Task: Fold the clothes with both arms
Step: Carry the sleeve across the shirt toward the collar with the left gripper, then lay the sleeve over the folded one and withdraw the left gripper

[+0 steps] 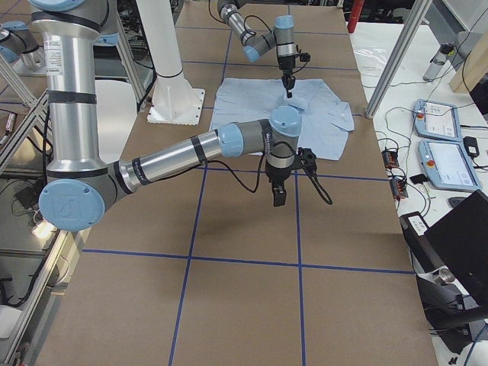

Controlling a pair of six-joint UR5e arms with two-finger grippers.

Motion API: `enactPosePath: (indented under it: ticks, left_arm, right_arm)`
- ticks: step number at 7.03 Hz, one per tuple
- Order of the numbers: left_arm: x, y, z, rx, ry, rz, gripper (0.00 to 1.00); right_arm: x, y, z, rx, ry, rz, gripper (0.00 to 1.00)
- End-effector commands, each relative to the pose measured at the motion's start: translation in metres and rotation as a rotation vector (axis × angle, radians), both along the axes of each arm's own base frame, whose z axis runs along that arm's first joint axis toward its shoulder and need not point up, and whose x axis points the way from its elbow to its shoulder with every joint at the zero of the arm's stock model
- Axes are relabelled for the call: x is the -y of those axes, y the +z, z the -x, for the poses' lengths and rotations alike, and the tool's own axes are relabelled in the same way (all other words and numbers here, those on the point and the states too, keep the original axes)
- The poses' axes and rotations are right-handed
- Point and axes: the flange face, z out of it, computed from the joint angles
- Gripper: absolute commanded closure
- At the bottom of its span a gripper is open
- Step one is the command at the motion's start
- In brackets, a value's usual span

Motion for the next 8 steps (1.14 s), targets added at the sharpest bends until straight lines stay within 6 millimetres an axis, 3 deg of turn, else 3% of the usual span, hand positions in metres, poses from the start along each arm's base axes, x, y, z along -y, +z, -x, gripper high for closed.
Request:
enactPosePath:
  ticks: [1, 2, 6, 7, 8]
  left_arm:
    - [-0.031, 0.017, -0.044, 0.006, 0.023, -0.037, 1.0]
    - [-0.031, 0.026, -0.051, 0.005, 0.032, -0.073, 0.01]
    - [-0.043, -0.002, -0.058, -0.024, 0.058, -0.109, 0.0]
    - [-0.045, 0.005, -0.059, -0.01, 0.087, -0.109, 0.0]
    - [-0.046, 0.023, -0.058, 0.038, 0.101, -0.087, 0.0]
  right_arm:
    - [-0.001, 0.002, 0.0, 0.0, 0.0, 0.005, 0.0]
    - [0.0, 0.006, 0.0, 0.0, 0.0, 0.013, 0.0]
    - [0.001, 0.004, 0.001, 0.008, 0.0, 0.012, 0.0]
    - [0.0, -0.005, 0.003, 0.015, 0.058, 0.05, 0.0]
    - [-0.002, -0.019, 0.018, 0.034, 0.067, 0.034, 0.0]
